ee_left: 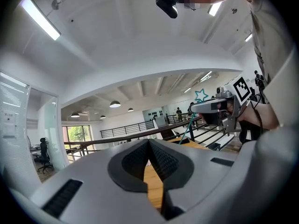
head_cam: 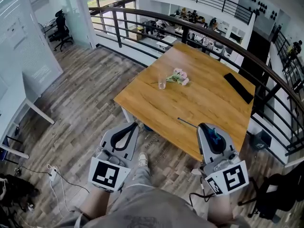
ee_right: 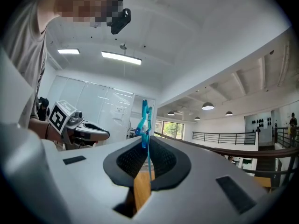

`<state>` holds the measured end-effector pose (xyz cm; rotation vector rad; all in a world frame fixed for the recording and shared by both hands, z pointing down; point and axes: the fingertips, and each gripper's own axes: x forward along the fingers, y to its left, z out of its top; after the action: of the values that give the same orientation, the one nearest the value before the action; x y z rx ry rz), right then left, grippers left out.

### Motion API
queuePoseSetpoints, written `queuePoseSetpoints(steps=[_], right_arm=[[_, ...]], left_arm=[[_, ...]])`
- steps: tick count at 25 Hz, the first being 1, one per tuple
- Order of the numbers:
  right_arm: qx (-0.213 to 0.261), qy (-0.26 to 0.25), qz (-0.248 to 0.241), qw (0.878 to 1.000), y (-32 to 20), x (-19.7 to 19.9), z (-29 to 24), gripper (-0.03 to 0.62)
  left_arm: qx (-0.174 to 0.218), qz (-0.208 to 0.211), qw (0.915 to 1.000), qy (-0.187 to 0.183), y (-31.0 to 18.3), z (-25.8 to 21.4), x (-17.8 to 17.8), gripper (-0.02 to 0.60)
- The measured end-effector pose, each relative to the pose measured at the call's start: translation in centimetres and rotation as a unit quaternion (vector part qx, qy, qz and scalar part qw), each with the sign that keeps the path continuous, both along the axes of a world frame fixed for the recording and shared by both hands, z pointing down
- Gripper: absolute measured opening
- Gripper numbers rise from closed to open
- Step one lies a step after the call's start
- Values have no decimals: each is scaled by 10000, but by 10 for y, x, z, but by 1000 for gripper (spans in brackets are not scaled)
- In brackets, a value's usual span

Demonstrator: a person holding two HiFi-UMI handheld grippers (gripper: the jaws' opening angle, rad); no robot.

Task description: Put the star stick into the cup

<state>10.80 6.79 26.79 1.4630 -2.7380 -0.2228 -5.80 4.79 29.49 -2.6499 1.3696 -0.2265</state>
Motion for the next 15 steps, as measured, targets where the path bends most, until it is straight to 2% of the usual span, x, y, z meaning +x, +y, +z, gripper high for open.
queuePoseSetpoints(steps=[6, 15], right_arm=[[-150, 121, 19, 9998, -73, -28, 1, 40], [-270, 287, 279, 9988, -171, -50, 0, 40]], left_arm=[[-264, 28, 9996, 24, -73, 8, -26, 15], [-387, 285, 9988, 20, -176, 12, -48, 17]])
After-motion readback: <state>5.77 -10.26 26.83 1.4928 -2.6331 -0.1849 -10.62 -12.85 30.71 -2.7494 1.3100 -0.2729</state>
